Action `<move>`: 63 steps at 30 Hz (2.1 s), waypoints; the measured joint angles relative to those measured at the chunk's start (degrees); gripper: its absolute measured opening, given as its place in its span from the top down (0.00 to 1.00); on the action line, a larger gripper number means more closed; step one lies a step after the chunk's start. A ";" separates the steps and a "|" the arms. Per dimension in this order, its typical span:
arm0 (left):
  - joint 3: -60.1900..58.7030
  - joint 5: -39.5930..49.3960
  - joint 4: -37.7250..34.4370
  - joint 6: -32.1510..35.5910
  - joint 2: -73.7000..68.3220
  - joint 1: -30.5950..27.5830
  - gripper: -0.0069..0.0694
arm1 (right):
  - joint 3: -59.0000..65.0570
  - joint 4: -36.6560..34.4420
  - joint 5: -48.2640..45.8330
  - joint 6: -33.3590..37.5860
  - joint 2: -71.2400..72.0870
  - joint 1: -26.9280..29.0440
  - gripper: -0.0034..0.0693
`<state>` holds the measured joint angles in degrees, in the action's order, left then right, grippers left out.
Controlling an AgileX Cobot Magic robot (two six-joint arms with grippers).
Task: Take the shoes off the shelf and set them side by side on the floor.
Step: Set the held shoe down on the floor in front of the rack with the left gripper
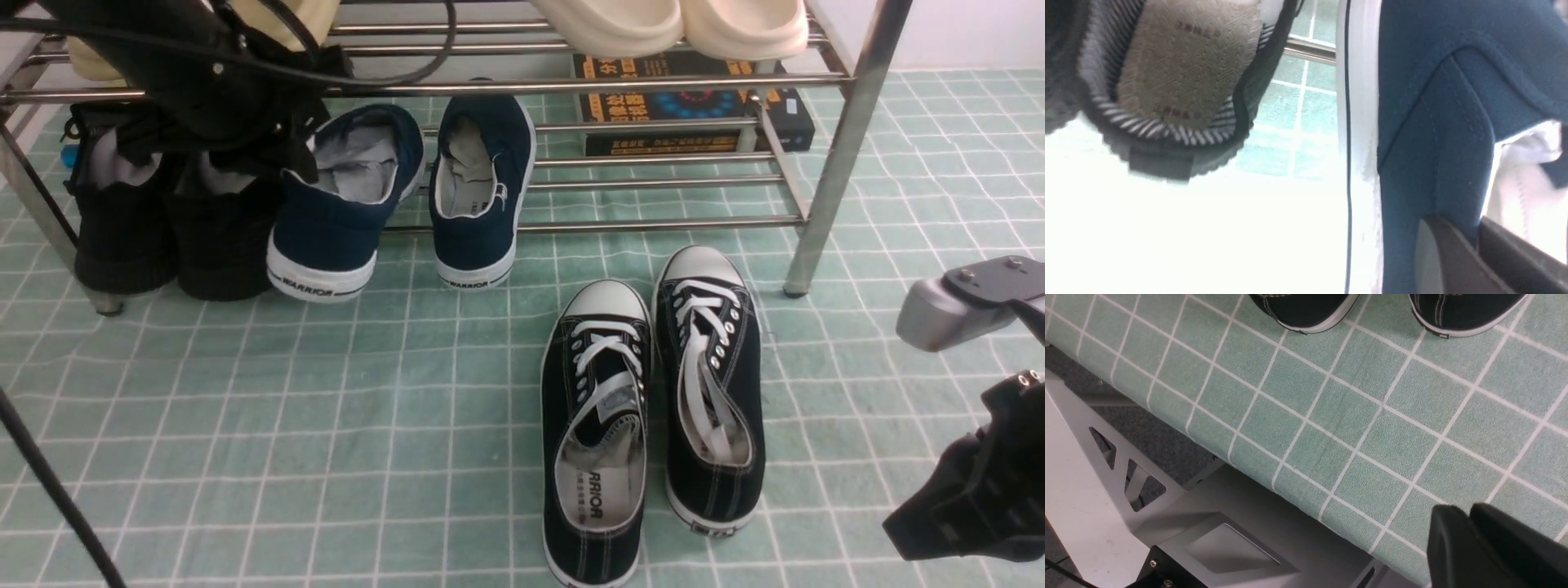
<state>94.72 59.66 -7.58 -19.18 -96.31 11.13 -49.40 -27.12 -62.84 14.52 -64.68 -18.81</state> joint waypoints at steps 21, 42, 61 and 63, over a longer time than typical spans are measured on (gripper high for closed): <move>-25.86 9.46 2.33 2.31 29.80 0.04 0.85 | 0.00 -0.92 0.11 0.00 0.00 0.00 0.83; -48.60 -23.21 -9.83 2.47 26.90 0.04 0.85 | 0.00 -1.03 0.41 0.00 0.00 0.00 0.80; -48.60 -30.23 -15.18 3.68 15.52 0.04 0.84 | 0.00 -1.20 -0.86 -0.06 0.00 0.00 0.78; -48.60 -29.97 -15.25 4.72 15.52 0.04 0.83 | 0.00 -1.73 -1.05 -0.06 0.00 0.00 0.77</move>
<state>46.12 29.68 -22.83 -14.46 -80.79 11.17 -49.40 -28.84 -63.89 14.46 -64.68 -18.81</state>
